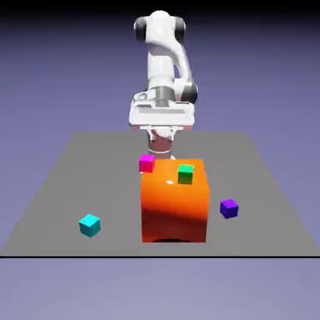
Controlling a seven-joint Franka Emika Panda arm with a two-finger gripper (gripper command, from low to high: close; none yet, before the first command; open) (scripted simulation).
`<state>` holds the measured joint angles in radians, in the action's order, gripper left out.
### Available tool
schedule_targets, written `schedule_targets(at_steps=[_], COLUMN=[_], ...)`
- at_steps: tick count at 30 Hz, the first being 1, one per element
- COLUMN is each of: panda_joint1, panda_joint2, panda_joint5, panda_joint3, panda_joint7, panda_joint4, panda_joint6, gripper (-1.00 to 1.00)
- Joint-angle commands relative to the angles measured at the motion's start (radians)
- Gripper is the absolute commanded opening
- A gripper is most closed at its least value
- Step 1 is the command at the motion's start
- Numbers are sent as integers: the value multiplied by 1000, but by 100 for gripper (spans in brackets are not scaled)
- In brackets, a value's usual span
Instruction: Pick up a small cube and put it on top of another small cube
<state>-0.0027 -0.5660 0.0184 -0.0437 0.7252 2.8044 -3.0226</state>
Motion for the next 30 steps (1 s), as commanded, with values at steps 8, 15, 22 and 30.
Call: schedule_targets(at_steps=[8,15,22,30], panda_joint1=[64,156,361,434], panda_joint2=[272,526,769,964], panda_joint5=[76,112,18,-66], panda_joint3=[-263,-427,-288,-189], panda_joint7=[57,144,352,421], panda_joint4=[-127,-238,-317,-315], panda_joint6=[235,432,539,355], gripper=[0,0,0,0])
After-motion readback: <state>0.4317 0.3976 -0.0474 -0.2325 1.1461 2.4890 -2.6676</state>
